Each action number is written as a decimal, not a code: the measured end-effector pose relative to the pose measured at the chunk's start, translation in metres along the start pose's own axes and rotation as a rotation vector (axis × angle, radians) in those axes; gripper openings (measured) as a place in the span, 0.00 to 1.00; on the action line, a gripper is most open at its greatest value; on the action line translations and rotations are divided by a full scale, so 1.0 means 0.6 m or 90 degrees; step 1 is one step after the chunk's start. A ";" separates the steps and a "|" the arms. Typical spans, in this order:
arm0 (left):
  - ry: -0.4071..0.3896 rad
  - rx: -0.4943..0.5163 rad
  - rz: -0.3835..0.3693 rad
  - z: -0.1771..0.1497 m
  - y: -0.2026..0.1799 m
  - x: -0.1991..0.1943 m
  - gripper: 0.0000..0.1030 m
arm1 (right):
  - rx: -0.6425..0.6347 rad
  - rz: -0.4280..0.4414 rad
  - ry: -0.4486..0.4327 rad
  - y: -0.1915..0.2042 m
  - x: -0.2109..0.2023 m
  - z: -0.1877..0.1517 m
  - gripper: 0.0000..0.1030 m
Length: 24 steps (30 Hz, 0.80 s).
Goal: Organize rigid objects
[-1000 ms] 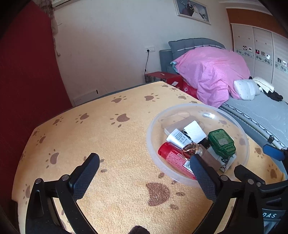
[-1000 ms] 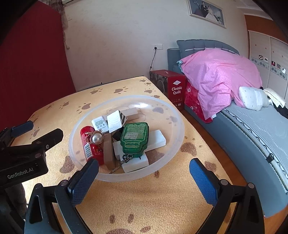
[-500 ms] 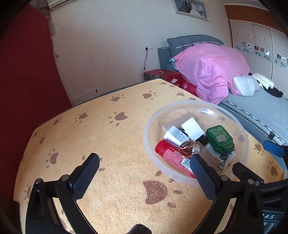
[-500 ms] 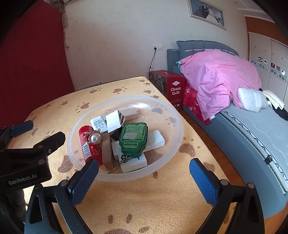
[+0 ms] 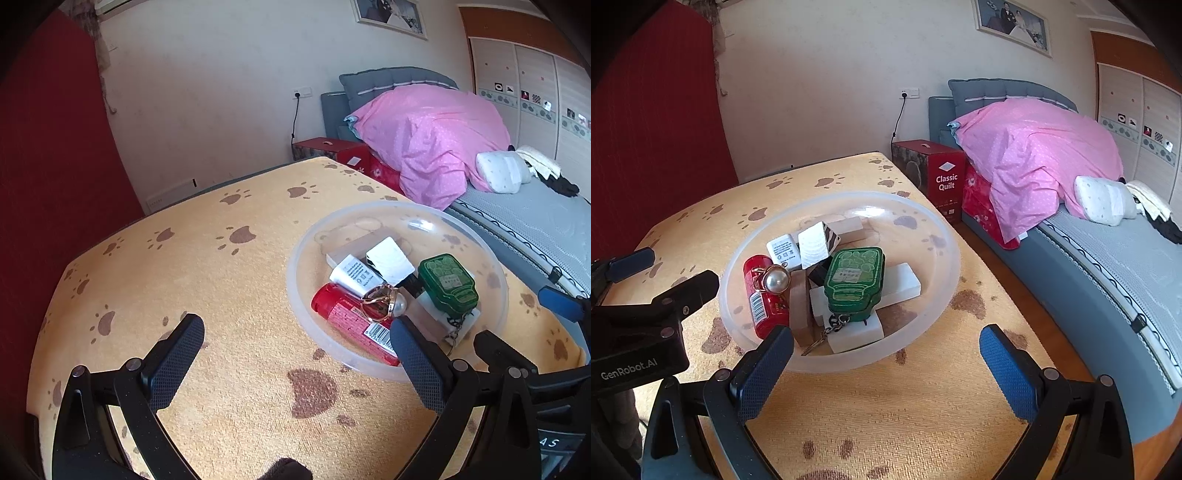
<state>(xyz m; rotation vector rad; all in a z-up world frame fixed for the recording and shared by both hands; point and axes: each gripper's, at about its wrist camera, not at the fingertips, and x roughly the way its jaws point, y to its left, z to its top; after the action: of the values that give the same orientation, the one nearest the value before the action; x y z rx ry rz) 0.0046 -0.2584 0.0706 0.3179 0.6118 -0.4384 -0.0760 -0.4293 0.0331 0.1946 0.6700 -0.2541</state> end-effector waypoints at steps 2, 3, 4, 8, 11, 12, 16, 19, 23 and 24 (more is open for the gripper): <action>0.001 -0.001 -0.001 0.000 0.000 0.001 0.98 | 0.000 -0.001 0.001 0.001 0.001 0.000 1.00; 0.003 -0.001 -0.001 0.000 -0.001 0.001 0.98 | -0.001 -0.001 0.001 0.001 0.001 0.000 1.00; 0.004 -0.002 -0.002 0.001 -0.001 0.002 0.98 | -0.001 -0.001 0.002 0.000 0.001 0.000 1.00; 0.006 -0.001 -0.002 0.000 -0.003 0.003 0.98 | -0.003 -0.002 0.003 0.000 0.002 -0.002 1.00; 0.007 -0.001 -0.003 0.000 -0.003 0.004 0.98 | -0.002 -0.003 0.005 0.000 0.003 -0.004 1.00; 0.008 -0.002 -0.006 0.000 -0.004 0.004 0.98 | -0.002 -0.003 0.006 0.000 0.003 -0.004 1.00; 0.011 -0.003 -0.014 -0.002 -0.006 0.005 0.98 | -0.002 -0.004 0.007 0.000 0.003 -0.004 1.00; 0.012 0.001 -0.005 -0.003 -0.008 0.006 0.99 | -0.003 -0.004 0.007 0.000 0.003 -0.005 1.00; 0.010 0.005 -0.001 -0.003 -0.009 0.005 1.00 | -0.003 -0.005 0.009 -0.001 0.002 -0.007 1.00; 0.010 0.006 -0.001 -0.003 -0.009 0.005 1.00 | -0.004 -0.005 0.009 0.000 0.004 -0.006 1.00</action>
<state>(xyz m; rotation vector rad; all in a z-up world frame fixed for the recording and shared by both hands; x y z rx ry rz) 0.0032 -0.2635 0.0666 0.3293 0.6263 -0.4409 -0.0767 -0.4290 0.0287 0.1885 0.6852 -0.2586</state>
